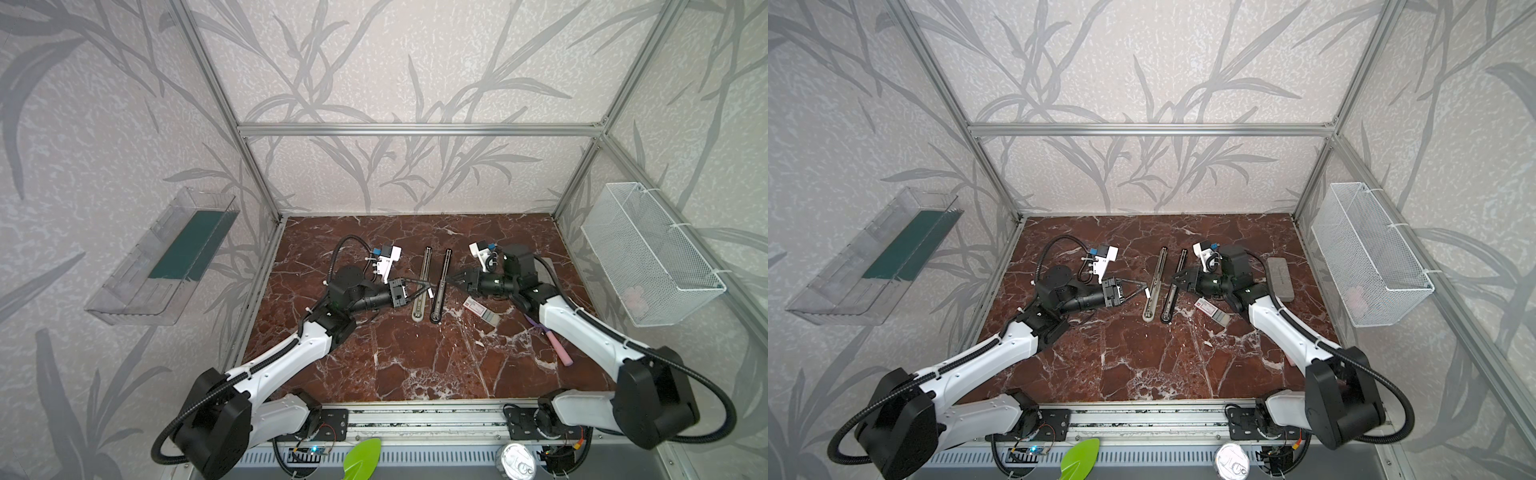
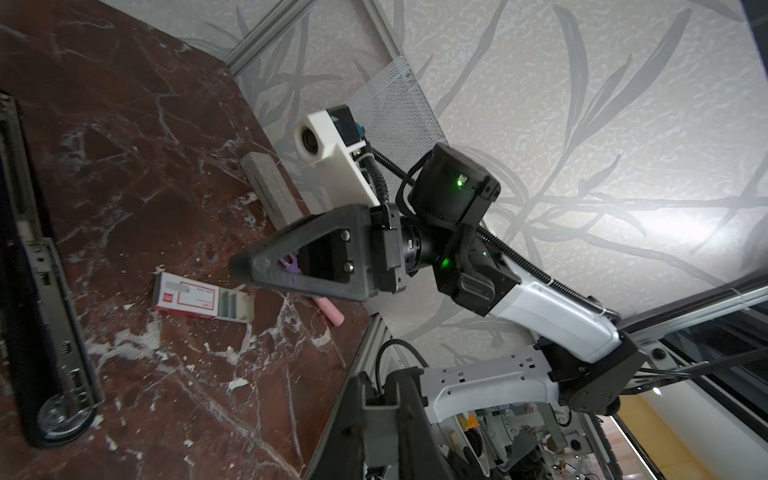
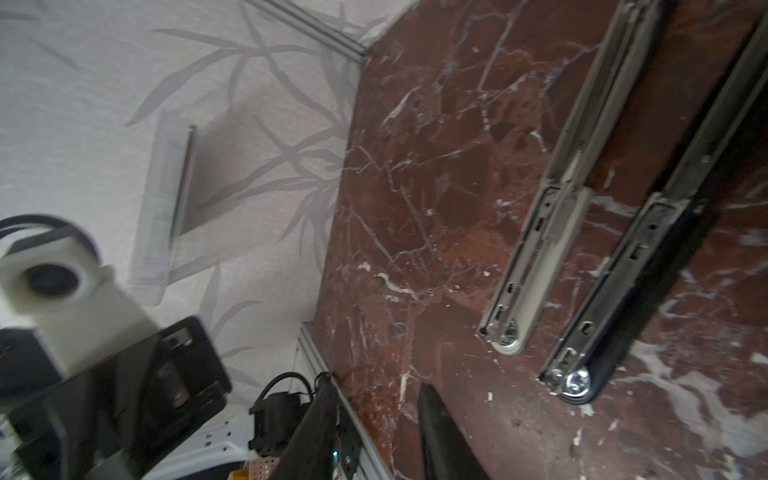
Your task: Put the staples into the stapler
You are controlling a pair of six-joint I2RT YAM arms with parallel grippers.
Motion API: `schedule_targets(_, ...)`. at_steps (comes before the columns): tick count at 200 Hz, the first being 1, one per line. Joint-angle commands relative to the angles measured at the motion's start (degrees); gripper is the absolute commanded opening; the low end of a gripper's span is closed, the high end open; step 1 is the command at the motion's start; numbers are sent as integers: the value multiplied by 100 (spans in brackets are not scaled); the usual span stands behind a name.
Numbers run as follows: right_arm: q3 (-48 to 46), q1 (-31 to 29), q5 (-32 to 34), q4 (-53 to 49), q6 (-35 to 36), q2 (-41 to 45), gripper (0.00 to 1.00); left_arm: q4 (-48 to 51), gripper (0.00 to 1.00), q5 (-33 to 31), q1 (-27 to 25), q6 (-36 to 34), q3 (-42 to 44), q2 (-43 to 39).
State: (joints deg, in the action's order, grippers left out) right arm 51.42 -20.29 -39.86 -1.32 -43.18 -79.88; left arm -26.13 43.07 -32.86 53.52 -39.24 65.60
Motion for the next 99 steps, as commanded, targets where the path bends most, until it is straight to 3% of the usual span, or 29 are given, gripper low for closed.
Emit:
schedule_targets(1,687,-107,1111,-1174,621,-676,37,1520,10,-528,35,-723,-98,-426)
schedule_targets(41,1861,-324,1757,-1662,550,-2148,41,3140,10,-1398,45,-1267,-217,-924)
schedule_targets(66,2618,-472,2065,-1953,583,-2959,42,3649,10,-1790,51,-1378,-249,-1061)
schedule_targets(99,3325,-558,1987,-2011,481,-3802,42,3986,11,-2081,52,-1458,-247,-1154)
